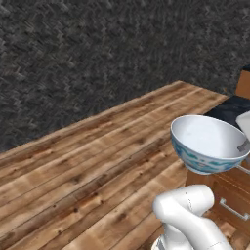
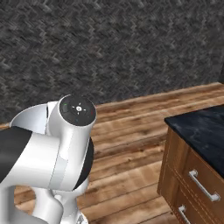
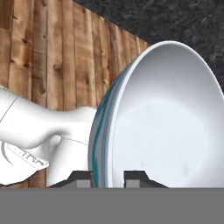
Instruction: Pick up the bowls from the cabinet and place each bowl in front of a stool on the dining counter.
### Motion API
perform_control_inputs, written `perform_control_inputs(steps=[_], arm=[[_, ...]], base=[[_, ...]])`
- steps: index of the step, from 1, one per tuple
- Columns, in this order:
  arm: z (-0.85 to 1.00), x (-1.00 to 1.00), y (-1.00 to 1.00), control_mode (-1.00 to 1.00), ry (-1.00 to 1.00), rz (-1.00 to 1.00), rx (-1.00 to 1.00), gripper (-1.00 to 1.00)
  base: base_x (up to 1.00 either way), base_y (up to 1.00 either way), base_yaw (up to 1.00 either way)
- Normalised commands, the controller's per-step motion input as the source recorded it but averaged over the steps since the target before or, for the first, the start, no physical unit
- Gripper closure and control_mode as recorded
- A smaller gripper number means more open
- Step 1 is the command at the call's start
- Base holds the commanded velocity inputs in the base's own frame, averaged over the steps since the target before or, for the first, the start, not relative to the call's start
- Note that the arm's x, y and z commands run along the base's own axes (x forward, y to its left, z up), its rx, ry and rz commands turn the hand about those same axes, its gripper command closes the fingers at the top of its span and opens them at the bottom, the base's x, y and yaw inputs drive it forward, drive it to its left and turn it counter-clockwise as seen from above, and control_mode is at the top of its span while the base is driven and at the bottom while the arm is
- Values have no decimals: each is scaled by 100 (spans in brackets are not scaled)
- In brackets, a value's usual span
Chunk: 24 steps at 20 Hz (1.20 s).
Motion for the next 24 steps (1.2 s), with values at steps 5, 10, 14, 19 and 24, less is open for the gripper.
perform_control_inputs(steps=[5, 10, 14, 19, 24], arm=[[0, 0, 0, 100, 0, 0, 0, 100], [0, 0, 0, 100, 0, 0, 0, 100], [0, 0, 0, 100, 0, 0, 0, 100], [0, 0, 0, 100, 0, 0, 0, 100], [0, 0, 0, 100, 0, 0, 0, 100]], base=[[100, 88, -43], [100, 82, -48], [100, 91, -49], [100, 91, -56], [100, 78, -62]])
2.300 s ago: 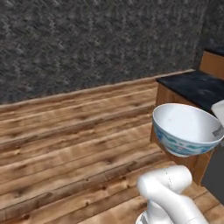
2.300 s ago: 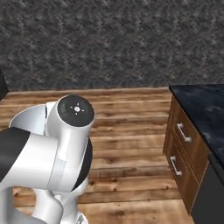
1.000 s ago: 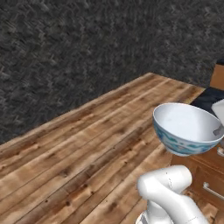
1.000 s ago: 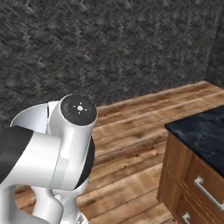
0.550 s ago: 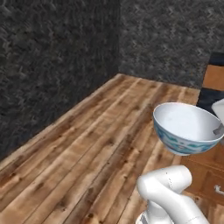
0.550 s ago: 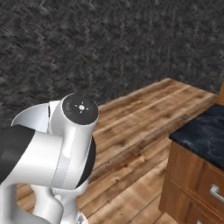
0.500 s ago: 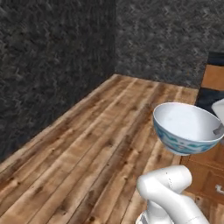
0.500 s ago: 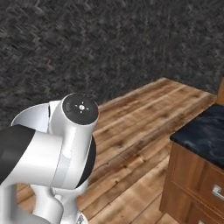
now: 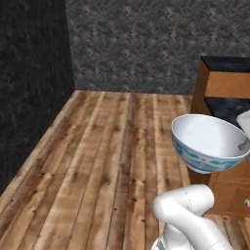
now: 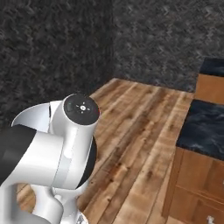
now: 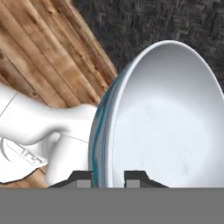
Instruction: Pick up the bowls from the cabinet and place each bowl in front of a stool on the dining counter.
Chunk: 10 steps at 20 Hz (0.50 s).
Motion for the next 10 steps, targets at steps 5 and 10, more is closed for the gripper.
perform_control_inputs(steps=[5, 10], arm=[[0, 0, 0, 100, 0, 0, 0, 100], [0, 0, 0, 100, 0, 0, 0, 100]], base=[[100, 76, -63], [100, 81, -61]])
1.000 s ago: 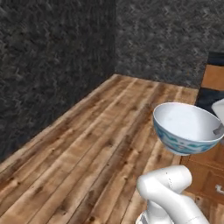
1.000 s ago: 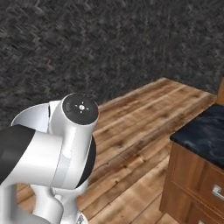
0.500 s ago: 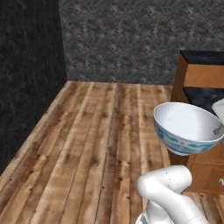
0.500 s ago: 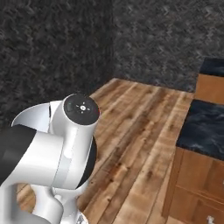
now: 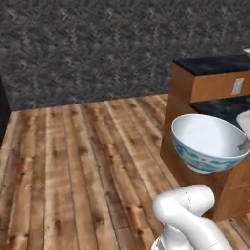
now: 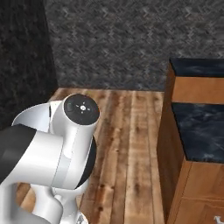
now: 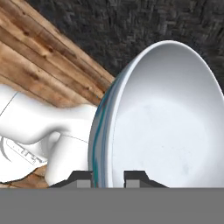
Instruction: Pick up the bowls from the cabinet and place each bowl in front of a stool on the dining counter.
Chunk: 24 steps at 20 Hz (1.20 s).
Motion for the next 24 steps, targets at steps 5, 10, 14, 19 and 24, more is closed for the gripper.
perform_control_inputs(steps=[5, 10, 14, 19, 24], arm=[[0, 0, 0, 100, 0, 0, 0, 100], [0, 0, 0, 100, 0, 0, 0, 100], [0, 0, 0, 100, 0, 0, 0, 100], [0, 0, 0, 100, 0, 0, 0, 100], [0, 0, 0, 100, 0, 0, 0, 100]], base=[[100, 87, -58], [100, 90, -57], [100, 95, -53], [100, 100, -48], [100, 100, -40]])
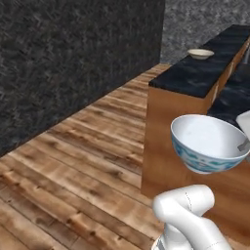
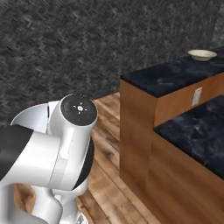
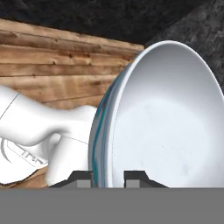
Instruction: Pick up the bowls from the cabinet and place each bowl in front of a stool on the dining counter.
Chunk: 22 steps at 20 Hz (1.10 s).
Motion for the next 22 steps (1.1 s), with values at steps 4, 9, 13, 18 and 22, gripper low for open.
perform_control_inputs(steps=[4, 9, 13, 18, 22], arm=[[0, 0, 0, 100, 0, 0, 0, 100], [0, 0, 0, 100, 0, 0, 0, 100], [0, 0, 0, 100, 0, 0, 0, 100], [0, 0, 0, 100, 0, 0, 0, 100], [0, 0, 0, 100, 0, 0, 0, 100]], base=[[100, 100, -37], [100, 100, -36], [100, 100, -38], [97, 100, -41], [100, 100, -43]])
